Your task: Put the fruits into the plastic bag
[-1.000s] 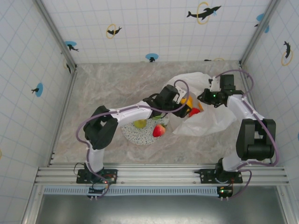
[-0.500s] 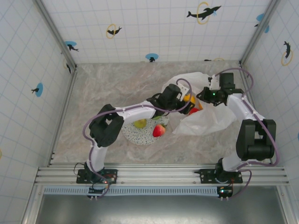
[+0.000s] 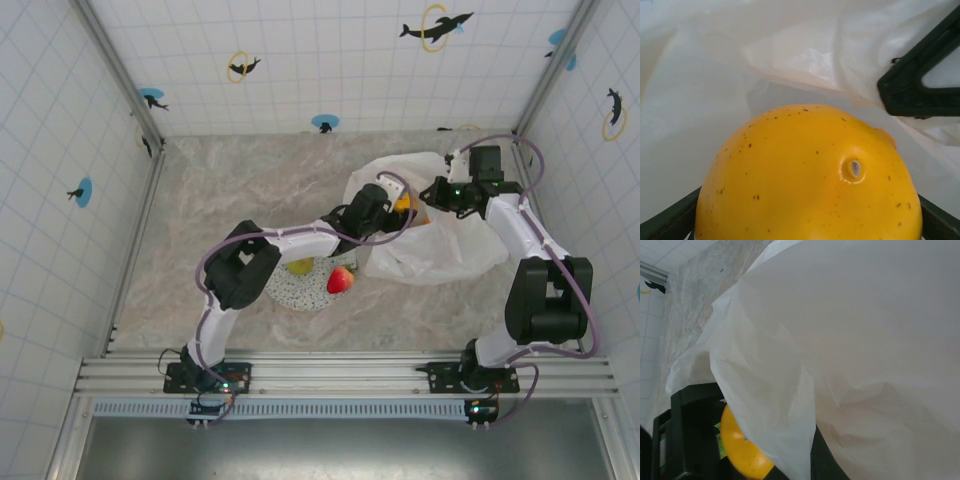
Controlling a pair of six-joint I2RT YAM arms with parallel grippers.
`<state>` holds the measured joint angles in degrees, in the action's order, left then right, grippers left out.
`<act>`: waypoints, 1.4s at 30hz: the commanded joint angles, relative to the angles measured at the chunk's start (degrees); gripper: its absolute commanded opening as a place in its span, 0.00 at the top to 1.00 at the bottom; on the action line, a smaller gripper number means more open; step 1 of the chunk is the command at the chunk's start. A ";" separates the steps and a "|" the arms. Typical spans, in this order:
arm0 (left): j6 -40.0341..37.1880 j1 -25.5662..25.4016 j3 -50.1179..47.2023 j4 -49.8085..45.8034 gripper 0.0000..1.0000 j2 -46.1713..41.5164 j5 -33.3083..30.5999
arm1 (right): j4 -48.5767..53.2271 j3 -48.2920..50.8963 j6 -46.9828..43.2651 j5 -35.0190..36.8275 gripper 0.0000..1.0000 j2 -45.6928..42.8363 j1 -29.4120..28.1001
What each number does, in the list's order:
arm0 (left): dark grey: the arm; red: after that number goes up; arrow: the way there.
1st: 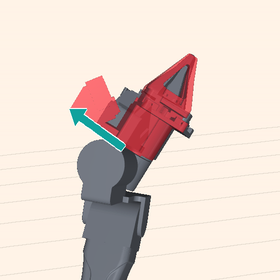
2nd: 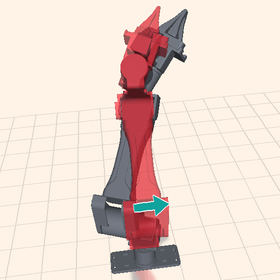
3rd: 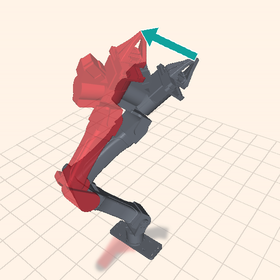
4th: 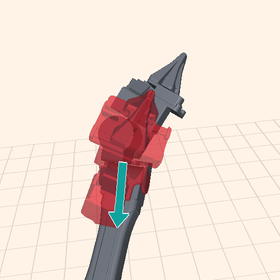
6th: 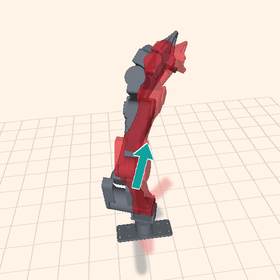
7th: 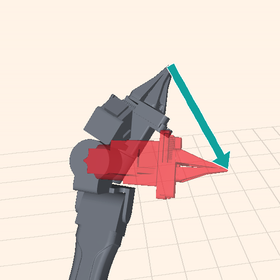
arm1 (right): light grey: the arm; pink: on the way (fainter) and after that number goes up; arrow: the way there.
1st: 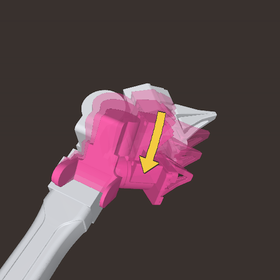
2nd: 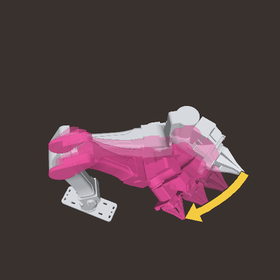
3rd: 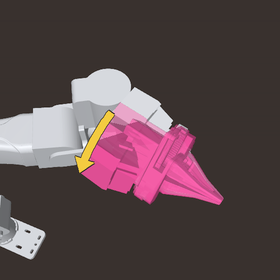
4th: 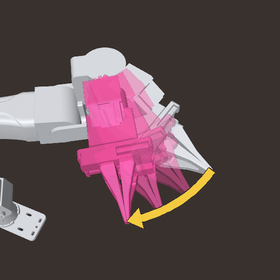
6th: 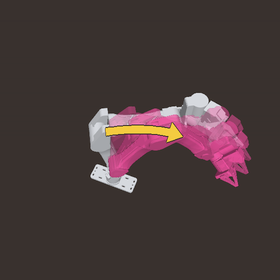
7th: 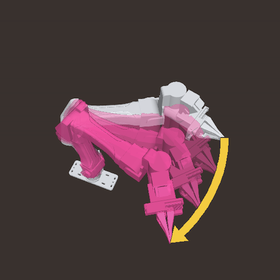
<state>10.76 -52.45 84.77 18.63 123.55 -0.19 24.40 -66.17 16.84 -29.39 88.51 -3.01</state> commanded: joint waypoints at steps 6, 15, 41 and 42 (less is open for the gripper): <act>-1.80 0.56 2.15 8.61 0.38 4.85 -1.44 | 4.01 -4.13 -3.12 0.72 1.00 1.18 -0.33; -1.27 0.63 7.67 9.01 0.37 10.28 -0.20 | 8.02 -5.64 -7.96 1.88 1.00 2.19 -0.34; 1.38 0.61 11.70 6.91 0.04 11.86 2.82 | 6.46 -2.25 -7.52 0.81 1.00 0.61 2.15; 1.50 0.59 10.59 7.24 0.04 11.70 2.74 | 6.34 -2.00 -7.46 0.82 1.00 0.53 2.28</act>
<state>12.03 -52.36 97.21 24.93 139.90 1.67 31.07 -69.34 9.47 -27.99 90.19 -1.04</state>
